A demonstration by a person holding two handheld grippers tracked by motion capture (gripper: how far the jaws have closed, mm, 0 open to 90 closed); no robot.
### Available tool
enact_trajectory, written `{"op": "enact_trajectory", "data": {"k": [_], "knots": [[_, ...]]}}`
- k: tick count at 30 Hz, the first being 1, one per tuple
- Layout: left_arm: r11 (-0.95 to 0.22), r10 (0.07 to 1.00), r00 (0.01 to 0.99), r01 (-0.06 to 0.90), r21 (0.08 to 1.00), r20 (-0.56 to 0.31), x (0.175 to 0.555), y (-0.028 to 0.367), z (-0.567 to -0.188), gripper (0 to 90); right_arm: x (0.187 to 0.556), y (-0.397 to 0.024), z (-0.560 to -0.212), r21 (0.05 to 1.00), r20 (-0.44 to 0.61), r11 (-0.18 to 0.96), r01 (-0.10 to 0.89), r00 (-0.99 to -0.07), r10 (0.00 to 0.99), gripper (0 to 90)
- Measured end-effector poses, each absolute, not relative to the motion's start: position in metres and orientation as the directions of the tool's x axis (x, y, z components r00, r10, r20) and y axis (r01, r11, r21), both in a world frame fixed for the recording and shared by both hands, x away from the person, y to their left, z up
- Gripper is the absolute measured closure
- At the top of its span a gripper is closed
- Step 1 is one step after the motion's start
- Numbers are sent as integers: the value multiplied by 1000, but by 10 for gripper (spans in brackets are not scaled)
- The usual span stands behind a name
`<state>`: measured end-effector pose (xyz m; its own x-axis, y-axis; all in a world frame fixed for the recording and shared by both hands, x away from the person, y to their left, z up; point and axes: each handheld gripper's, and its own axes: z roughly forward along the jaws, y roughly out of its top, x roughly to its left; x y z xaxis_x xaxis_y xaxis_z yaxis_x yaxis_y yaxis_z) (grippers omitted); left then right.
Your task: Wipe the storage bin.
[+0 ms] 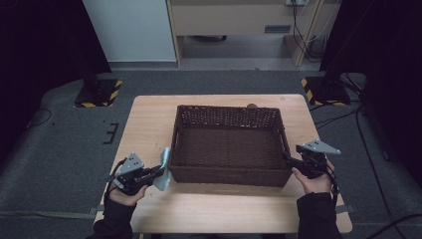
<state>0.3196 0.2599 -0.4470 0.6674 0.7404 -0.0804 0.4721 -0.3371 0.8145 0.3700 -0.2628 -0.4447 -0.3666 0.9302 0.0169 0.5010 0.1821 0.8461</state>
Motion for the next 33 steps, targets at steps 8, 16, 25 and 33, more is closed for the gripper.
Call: {"op": "enact_trajectory", "data": {"k": [8, 16, 25, 33], "knots": [[-366, 735, 672, 503, 783, -88, 318, 253, -460, 829, 370, -261, -445, 846, 21, 180, 502, -369, 929, 403], [-290, 736, 670, 437, 852, -93, 310, 261, -429, 828, 371, -262, -447, 842, 22, 183, 507, -373, 928, 400], [-333, 722, 685, 470, 817, -100, 312, 250, -446, 829, 369, -261, -445, 844, 16, 189, 501, -376, 926, 398], [-408, 718, 689, 536, 739, -104, 318, 242, -472, 829, 368, -261, -445, 845, 18, 185, 502, -372, 928, 398]]}}
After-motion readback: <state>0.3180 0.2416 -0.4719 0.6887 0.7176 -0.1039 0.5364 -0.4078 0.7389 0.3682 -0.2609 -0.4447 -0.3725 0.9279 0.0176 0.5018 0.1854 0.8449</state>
